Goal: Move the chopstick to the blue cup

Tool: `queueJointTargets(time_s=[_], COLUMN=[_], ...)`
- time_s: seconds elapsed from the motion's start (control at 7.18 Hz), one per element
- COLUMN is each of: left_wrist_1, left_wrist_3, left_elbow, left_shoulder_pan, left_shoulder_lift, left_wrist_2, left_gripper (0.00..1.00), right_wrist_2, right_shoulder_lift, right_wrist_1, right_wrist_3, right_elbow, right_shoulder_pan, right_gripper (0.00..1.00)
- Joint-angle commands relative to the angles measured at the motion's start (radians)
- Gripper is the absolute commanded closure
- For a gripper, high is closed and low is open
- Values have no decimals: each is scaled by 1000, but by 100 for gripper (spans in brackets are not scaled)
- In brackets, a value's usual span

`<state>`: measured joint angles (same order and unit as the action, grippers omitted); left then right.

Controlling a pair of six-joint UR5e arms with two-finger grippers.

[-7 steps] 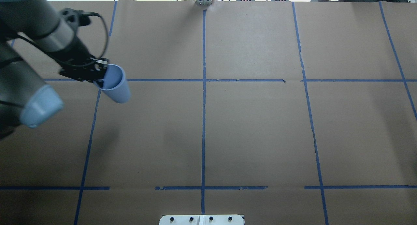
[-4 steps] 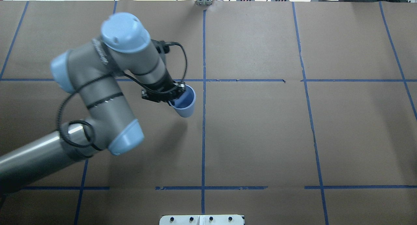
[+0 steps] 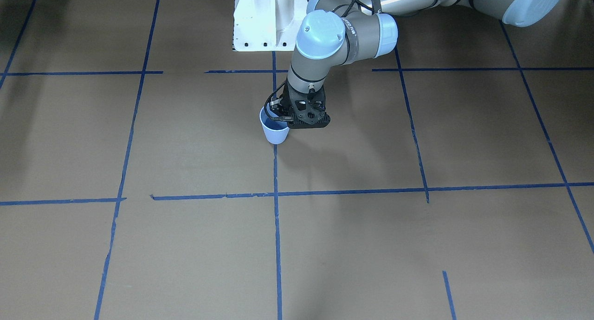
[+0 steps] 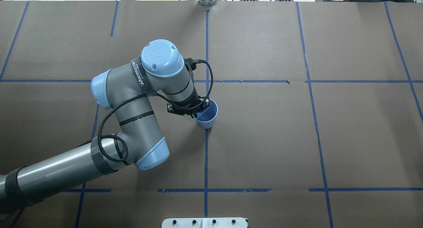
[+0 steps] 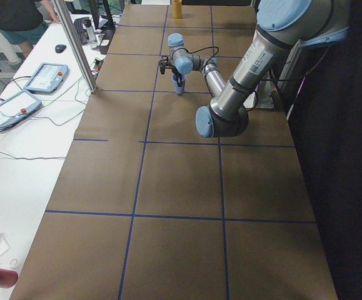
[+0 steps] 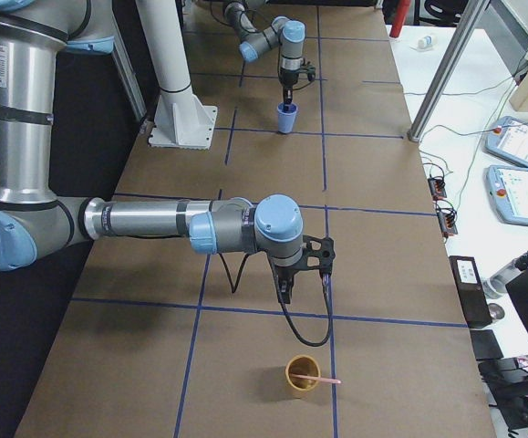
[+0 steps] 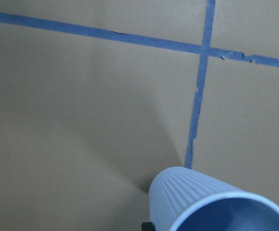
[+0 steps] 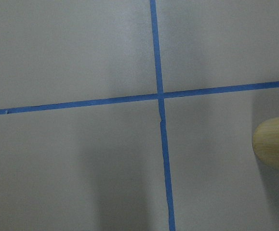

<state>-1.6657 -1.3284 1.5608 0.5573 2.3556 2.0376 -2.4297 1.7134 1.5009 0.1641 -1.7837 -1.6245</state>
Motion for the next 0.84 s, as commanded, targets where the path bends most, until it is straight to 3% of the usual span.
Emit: queueJointTargets(time_s=[0.0, 0.42, 0.7], left_wrist_1=[0, 17, 183], left_wrist_3=[-2, 11, 133], left_elbow=[4, 50, 166], left_shoulder_pan=[-2, 54, 161], left_shoulder_lift=[-1, -4, -13], left_wrist_2=[0, 10, 73], left_gripper=[0, 0, 0], right_wrist_2=[-5, -3, 12], right_shoulder_lift=[2, 2, 27], right_wrist_1=[-1, 1, -17], right_wrist_3=[0, 0, -17], right_elbow=[0, 9, 38], right_shoulder_pan=[0, 0, -2], right_gripper=[0, 0, 0])
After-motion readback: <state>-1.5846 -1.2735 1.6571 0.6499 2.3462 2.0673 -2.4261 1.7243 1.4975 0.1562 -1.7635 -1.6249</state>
